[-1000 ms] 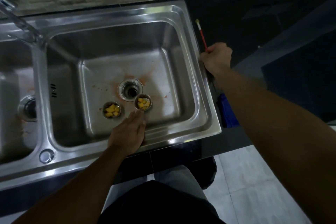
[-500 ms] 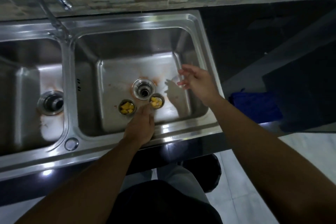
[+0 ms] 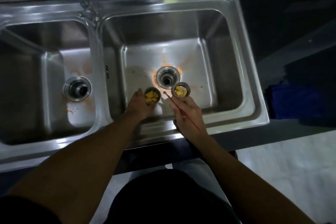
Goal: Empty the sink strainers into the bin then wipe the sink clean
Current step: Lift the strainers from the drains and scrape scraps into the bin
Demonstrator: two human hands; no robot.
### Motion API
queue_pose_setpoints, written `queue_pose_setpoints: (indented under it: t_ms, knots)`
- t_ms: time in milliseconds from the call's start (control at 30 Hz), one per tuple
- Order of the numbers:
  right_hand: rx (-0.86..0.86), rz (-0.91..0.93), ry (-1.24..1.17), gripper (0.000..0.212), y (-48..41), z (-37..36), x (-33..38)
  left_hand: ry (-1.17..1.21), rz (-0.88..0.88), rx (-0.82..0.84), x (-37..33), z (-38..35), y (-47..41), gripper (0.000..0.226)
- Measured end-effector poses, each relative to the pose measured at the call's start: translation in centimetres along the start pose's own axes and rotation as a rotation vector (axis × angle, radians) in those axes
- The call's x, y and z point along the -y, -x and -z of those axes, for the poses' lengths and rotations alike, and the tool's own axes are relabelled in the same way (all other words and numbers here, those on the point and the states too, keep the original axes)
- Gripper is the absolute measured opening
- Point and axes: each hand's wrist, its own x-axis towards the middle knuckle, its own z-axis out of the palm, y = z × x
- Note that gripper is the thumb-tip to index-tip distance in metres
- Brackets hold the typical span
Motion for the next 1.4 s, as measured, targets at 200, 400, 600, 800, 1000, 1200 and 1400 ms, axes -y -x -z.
queue_pose_setpoints:
  t_ms: [200,400,600,800,1000,1200,1400]
  knots:
    - [0.012,0.095,0.200,0.029,0.3,-0.5,-0.7,-0.004,-0.112,0.060,2.4,-0.9,-3.2,0.112]
    - [0.065,0.038,0.391,0.031,0.3,-0.1,0.2,-0.043,-0.291,0.056,3.9,-2.0,-5.5,0.103]
    - [0.027,0.042,0.395,0.031,0.5,-0.6,0.2,-0.154,-0.299,0.029,3.1,-1.9,-6.6,0.090]
    - [-0.003,0.016,0.355,0.027,0.3,-0.8,0.3,0.010,-0.446,-0.086,2.1,-0.6,-4.3,0.074]
    - [-0.142,-0.040,0.236,0.024,0.5,-0.2,1.8,0.096,-0.572,-0.256,-0.4,0.5,0.5,0.075]
    - [-0.457,-0.073,0.129,0.021,3.1,4.7,2.8,0.193,-0.635,-0.288,-5.4,-0.6,5.8,0.080]
    - [-0.687,-0.070,0.197,0.025,11.0,15.0,0.0,0.270,-0.829,-0.185,-11.9,-7.0,11.3,0.073]
